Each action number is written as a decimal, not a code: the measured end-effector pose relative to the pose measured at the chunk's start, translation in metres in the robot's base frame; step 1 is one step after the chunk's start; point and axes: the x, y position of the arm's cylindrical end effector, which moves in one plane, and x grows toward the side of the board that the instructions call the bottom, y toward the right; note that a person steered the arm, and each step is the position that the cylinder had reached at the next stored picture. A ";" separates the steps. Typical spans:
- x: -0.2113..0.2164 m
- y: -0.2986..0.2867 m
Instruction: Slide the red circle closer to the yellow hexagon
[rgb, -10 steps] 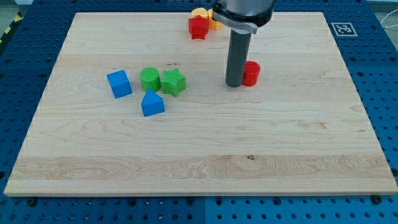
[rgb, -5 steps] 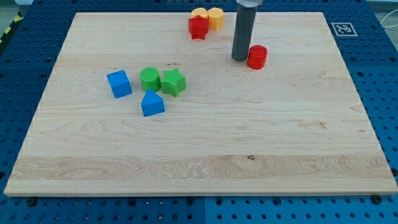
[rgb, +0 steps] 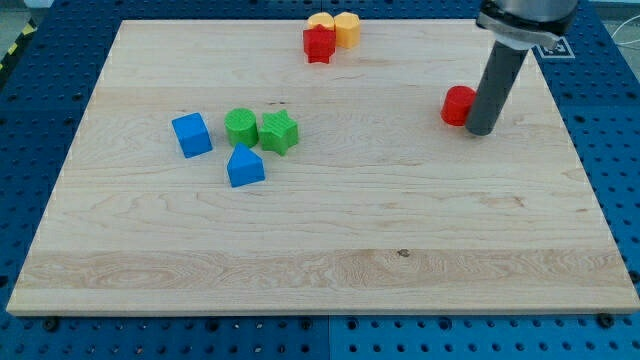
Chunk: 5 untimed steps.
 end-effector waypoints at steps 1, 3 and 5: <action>-0.019 0.002; -0.001 0.001; -0.010 -0.011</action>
